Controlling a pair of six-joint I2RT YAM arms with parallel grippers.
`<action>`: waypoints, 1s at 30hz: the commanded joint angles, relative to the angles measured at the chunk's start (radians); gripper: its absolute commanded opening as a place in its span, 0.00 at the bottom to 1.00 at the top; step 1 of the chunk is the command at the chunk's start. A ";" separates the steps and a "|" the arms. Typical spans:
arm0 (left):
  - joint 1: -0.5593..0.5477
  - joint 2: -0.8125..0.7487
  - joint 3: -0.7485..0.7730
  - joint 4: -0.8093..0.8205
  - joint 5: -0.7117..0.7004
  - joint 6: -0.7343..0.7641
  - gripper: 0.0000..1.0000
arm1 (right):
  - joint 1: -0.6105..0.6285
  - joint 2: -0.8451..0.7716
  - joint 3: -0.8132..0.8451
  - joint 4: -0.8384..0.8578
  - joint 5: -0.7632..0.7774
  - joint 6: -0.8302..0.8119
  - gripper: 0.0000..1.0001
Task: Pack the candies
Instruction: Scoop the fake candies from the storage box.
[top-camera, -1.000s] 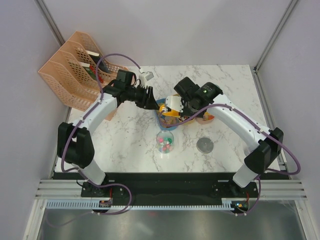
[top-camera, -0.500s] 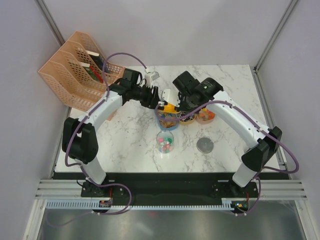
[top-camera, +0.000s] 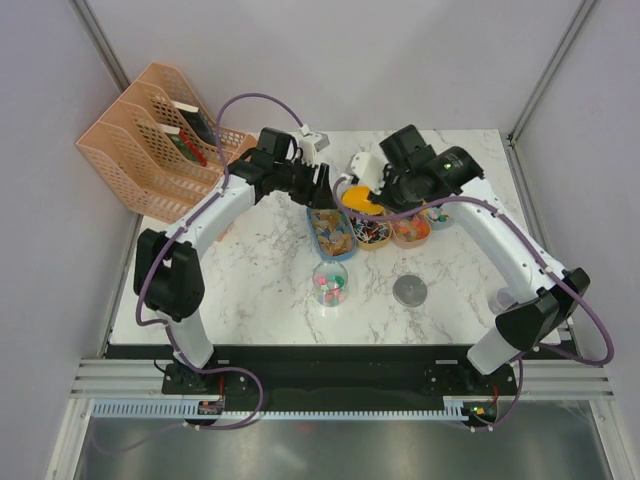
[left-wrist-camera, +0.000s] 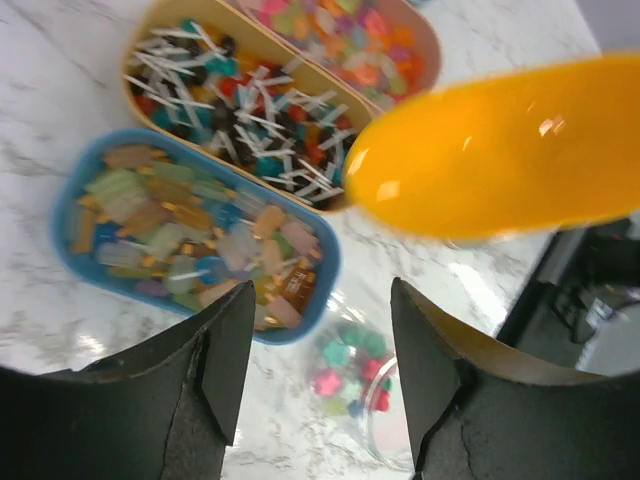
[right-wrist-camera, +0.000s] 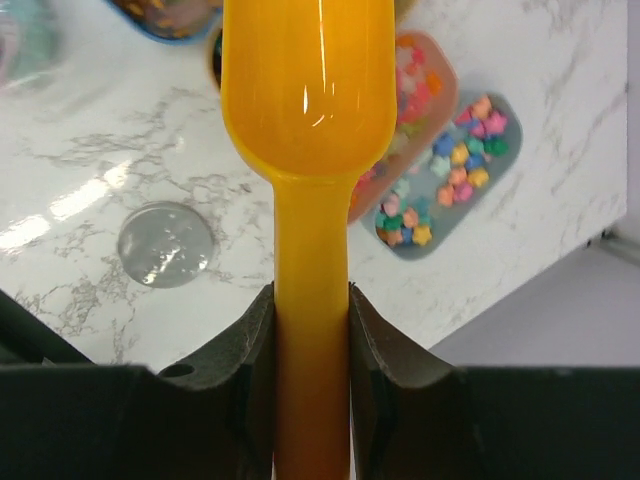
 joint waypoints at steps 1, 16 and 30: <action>-0.001 -0.031 0.084 0.004 -0.276 0.047 0.64 | -0.146 -0.078 -0.031 0.045 0.024 0.095 0.00; 0.012 0.009 -0.225 0.097 -0.446 0.082 0.02 | -0.354 -0.009 -0.283 -0.087 0.017 0.201 0.00; -0.003 0.170 -0.161 0.094 -0.291 0.072 0.02 | -0.364 0.172 -0.188 -0.119 0.057 0.204 0.00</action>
